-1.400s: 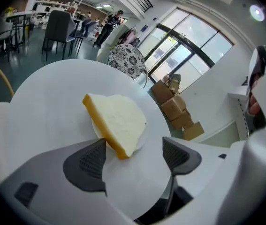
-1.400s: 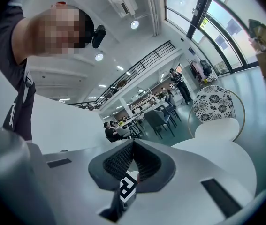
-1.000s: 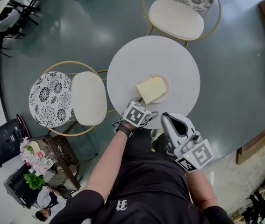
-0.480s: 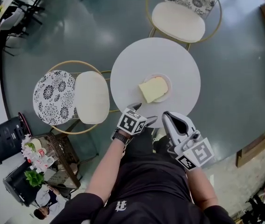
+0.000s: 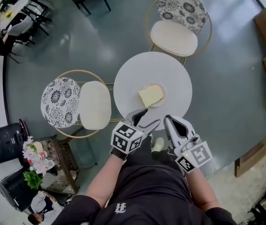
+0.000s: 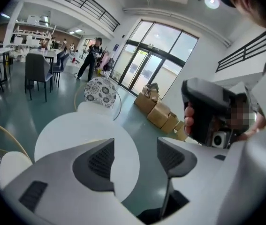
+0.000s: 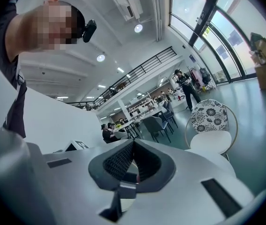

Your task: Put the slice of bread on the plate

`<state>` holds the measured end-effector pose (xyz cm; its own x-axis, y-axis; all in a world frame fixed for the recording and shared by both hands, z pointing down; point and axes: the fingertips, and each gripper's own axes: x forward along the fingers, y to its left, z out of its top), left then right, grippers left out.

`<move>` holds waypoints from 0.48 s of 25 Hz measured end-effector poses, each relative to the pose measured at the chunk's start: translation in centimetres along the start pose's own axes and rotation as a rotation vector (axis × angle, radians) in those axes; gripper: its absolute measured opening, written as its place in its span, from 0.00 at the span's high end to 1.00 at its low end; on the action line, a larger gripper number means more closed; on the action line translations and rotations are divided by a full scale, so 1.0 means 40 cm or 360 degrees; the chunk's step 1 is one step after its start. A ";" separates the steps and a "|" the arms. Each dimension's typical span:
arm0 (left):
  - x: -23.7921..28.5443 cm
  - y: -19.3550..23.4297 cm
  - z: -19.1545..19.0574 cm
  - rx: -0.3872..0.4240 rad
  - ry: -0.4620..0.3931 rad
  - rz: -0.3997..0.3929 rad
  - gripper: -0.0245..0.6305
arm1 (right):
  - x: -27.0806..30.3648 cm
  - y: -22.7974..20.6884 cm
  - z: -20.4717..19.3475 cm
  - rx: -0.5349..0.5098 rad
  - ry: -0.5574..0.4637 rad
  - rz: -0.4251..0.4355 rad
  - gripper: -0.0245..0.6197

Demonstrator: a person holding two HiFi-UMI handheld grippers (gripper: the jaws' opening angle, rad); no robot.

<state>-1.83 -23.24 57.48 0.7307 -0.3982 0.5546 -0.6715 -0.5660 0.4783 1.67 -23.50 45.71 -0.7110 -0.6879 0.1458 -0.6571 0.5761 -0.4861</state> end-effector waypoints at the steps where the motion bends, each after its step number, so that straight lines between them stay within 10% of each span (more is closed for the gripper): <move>1: -0.017 -0.019 0.022 0.0017 -0.0046 0.0003 0.54 | -0.008 0.005 0.009 -0.0011 -0.0004 -0.0003 0.96; 9: -0.145 -0.157 0.171 0.0182 -0.0488 0.0088 0.94 | -0.060 0.051 0.052 -0.0100 -0.0006 -0.0010 0.96; 12: -0.173 -0.200 0.193 0.0241 -0.0567 0.0140 0.95 | -0.079 0.068 0.063 -0.0126 -0.0008 0.0002 0.96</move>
<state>-0.56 -21.53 44.53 0.6862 -0.6603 0.3050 -0.7270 -0.6082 0.3188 2.76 -20.86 41.75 -0.7109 -0.6890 0.1409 -0.6739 0.6102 -0.4165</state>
